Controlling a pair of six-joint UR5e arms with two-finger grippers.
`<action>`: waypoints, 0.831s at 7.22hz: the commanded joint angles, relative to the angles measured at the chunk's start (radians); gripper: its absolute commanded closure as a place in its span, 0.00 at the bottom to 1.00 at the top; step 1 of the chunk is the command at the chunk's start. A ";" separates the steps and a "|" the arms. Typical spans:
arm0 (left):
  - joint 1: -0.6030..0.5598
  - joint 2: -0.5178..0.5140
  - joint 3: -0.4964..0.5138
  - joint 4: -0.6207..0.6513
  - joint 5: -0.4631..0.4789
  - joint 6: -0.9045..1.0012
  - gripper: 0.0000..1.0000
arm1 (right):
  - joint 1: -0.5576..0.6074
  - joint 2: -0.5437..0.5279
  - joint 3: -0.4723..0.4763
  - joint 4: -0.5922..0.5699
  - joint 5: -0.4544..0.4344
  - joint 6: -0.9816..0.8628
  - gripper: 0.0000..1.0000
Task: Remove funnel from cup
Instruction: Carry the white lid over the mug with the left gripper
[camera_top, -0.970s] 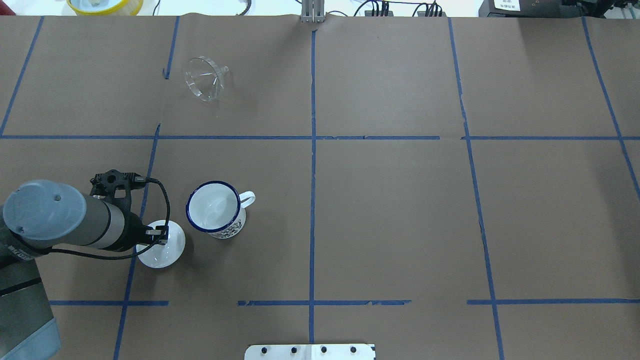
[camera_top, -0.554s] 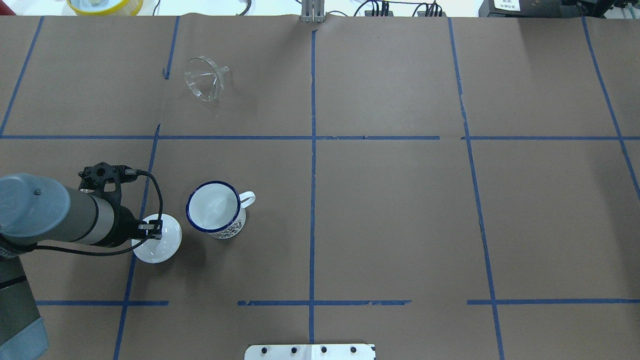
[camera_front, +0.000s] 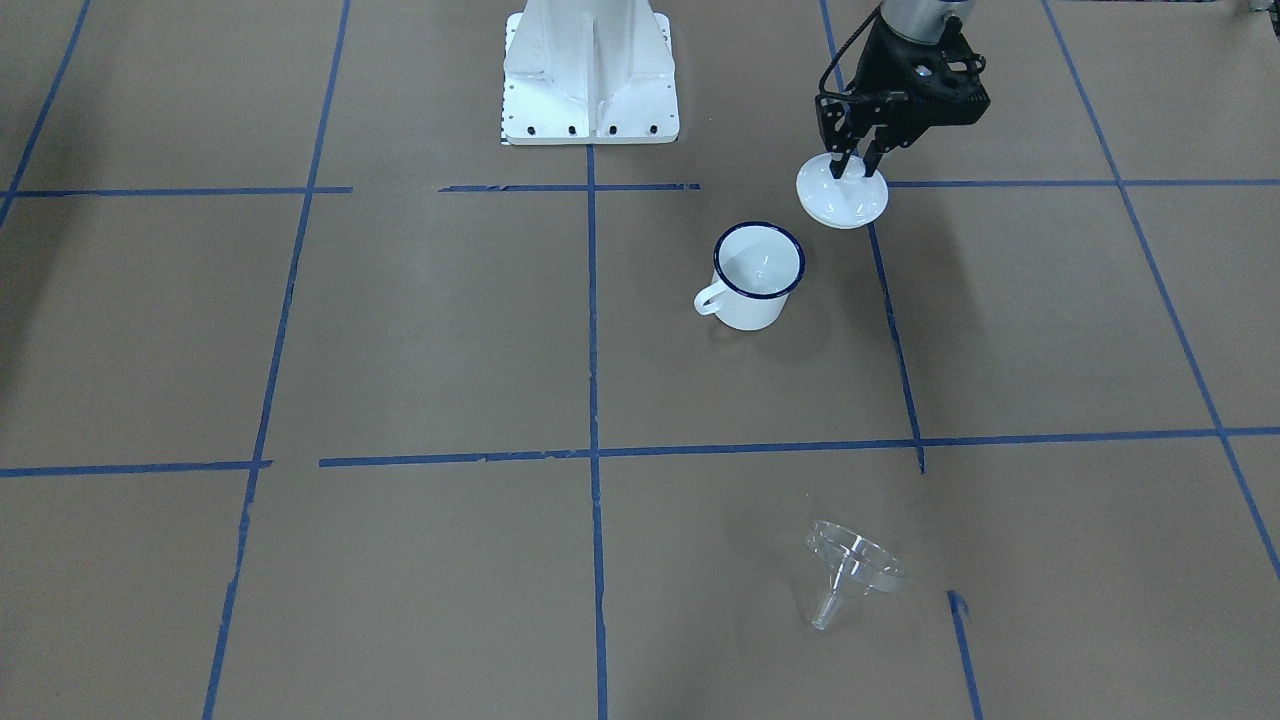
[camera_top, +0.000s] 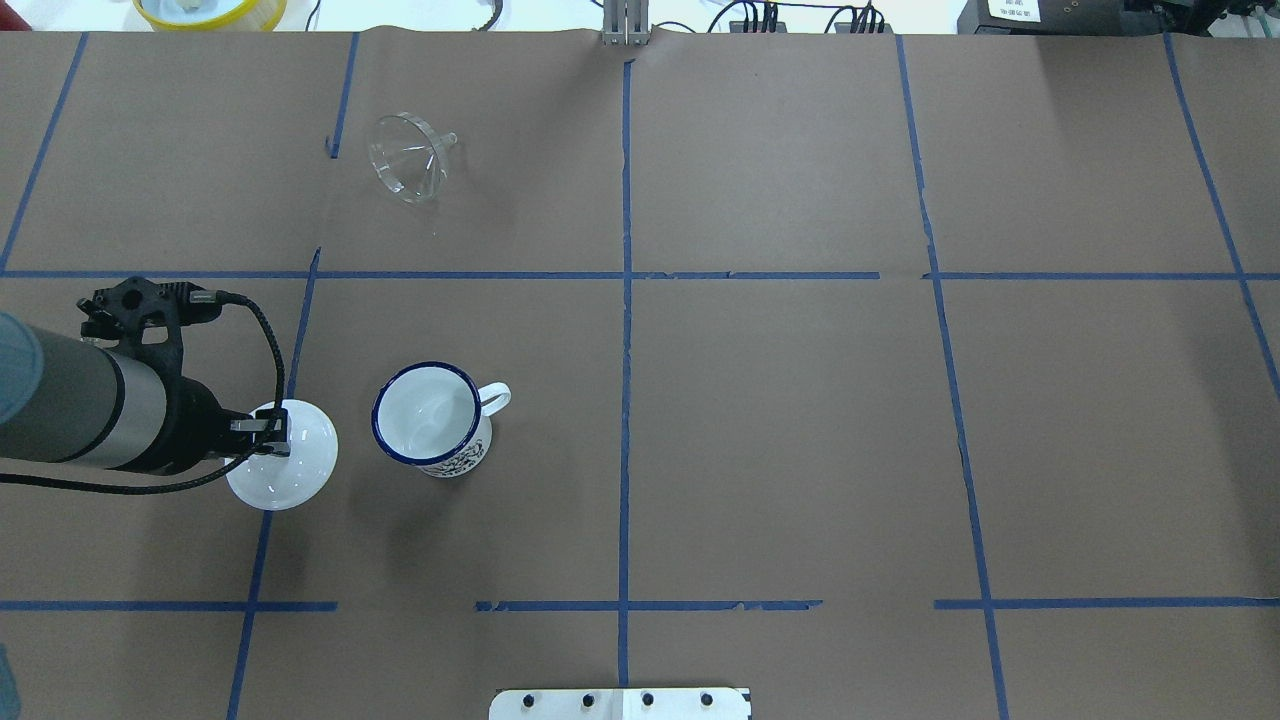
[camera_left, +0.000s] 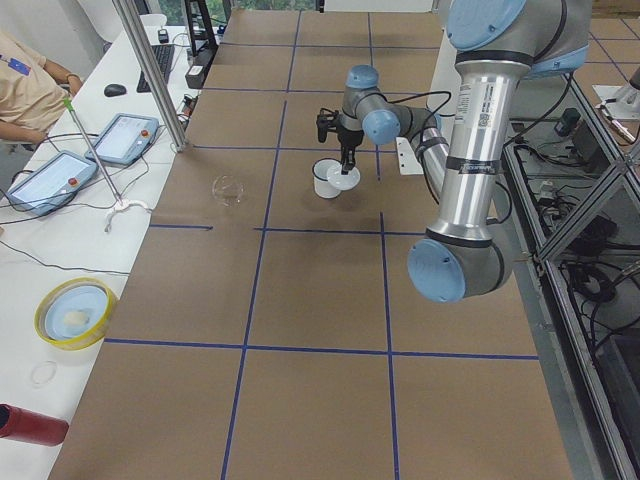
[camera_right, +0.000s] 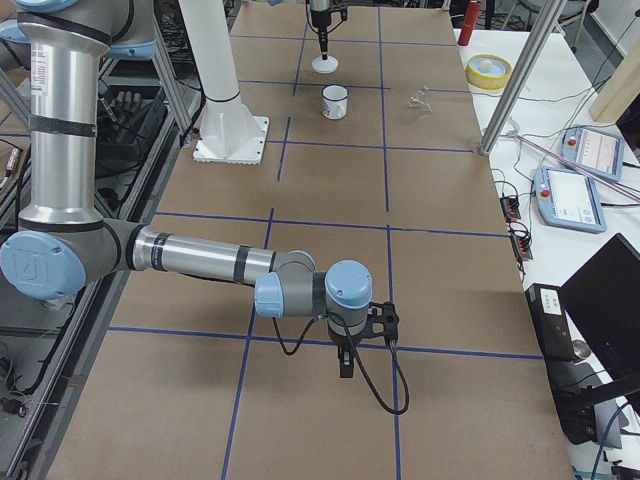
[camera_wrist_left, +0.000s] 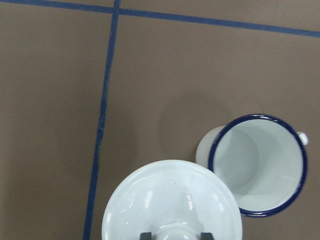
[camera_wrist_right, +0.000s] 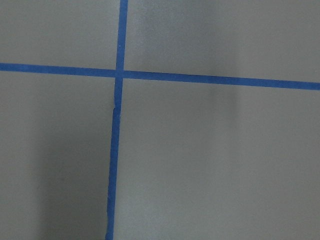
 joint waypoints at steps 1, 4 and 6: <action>0.003 -0.175 0.130 0.091 -0.007 -0.002 1.00 | 0.000 0.000 0.000 0.000 0.000 0.000 0.00; 0.003 -0.186 0.244 -0.034 -0.007 -0.002 1.00 | 0.000 0.000 0.000 0.000 0.000 0.000 0.00; 0.004 -0.188 0.245 -0.036 -0.008 -0.002 1.00 | 0.000 0.000 0.000 0.000 0.000 0.000 0.00</action>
